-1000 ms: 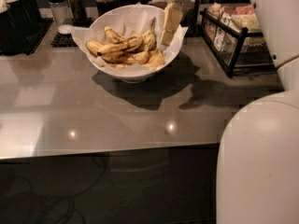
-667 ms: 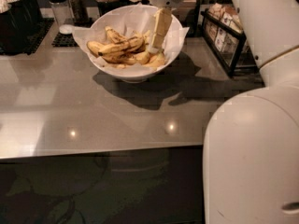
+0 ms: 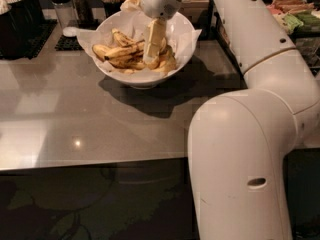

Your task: Pick banana from white bowl

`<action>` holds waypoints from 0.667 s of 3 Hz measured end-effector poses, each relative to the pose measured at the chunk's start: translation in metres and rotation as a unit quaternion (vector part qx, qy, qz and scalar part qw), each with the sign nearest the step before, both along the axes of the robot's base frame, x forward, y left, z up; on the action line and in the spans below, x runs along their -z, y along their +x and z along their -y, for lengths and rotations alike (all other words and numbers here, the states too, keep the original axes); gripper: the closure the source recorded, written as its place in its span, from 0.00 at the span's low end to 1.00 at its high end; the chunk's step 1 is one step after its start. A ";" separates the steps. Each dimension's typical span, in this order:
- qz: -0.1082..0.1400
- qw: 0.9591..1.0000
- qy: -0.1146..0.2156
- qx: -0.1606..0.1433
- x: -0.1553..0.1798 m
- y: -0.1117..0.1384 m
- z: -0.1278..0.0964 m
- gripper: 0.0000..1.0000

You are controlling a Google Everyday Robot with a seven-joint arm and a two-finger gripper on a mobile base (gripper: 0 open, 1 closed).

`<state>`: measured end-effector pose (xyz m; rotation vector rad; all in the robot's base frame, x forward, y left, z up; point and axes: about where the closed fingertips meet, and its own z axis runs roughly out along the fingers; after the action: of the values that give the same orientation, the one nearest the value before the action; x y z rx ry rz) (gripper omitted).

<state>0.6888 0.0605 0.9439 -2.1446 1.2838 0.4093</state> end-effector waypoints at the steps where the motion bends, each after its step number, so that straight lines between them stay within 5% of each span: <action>1: -0.021 1.000 -0.007 0.005 0.021 0.007 -0.003 0.00; 2: -0.040 0.999 -0.018 0.009 0.042 0.011 -0.004 0.00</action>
Offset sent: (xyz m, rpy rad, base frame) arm 0.0024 -0.0115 -0.0623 -0.1025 0.1644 -0.0014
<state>0.6996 0.0642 0.9022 -2.1638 1.3641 0.4725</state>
